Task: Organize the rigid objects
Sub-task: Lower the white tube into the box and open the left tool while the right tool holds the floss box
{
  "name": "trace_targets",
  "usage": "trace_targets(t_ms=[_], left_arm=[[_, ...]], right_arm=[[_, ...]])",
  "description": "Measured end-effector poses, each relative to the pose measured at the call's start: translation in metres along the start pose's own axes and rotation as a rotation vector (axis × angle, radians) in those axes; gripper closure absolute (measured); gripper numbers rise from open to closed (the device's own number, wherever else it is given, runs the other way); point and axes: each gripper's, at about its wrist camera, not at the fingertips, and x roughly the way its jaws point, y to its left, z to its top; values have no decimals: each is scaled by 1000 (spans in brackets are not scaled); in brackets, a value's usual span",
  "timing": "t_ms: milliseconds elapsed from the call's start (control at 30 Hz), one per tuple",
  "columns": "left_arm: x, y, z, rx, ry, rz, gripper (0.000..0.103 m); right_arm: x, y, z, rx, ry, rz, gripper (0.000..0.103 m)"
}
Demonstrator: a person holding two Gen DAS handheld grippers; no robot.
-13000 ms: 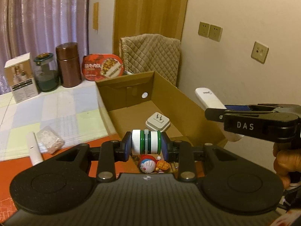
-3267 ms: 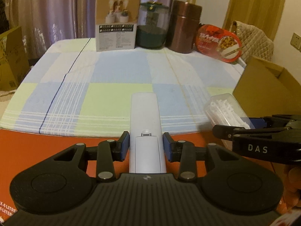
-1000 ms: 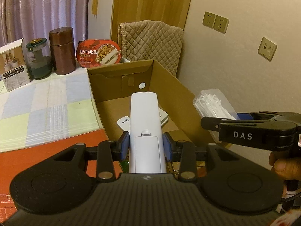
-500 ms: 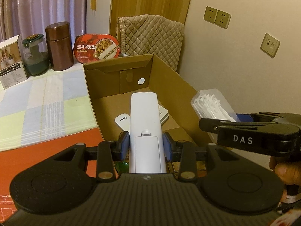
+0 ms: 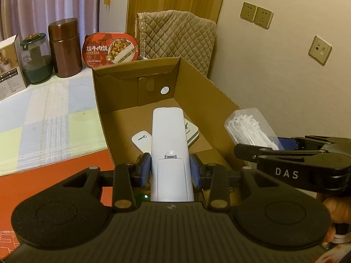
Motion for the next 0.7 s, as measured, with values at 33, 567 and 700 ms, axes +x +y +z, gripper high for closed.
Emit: trace_targets(t_ms=[33,567,700], left_arm=[[2,0,0,0,3,-1,70],[13,3,-1,-10,20,1,70],[13,4,-1,-13,19,2,70]], right_arm=[[1,0,0,-1,2,1,50],[11,1,-2,-4,16,6,50],[12,2,-2,-6,18,5,50]])
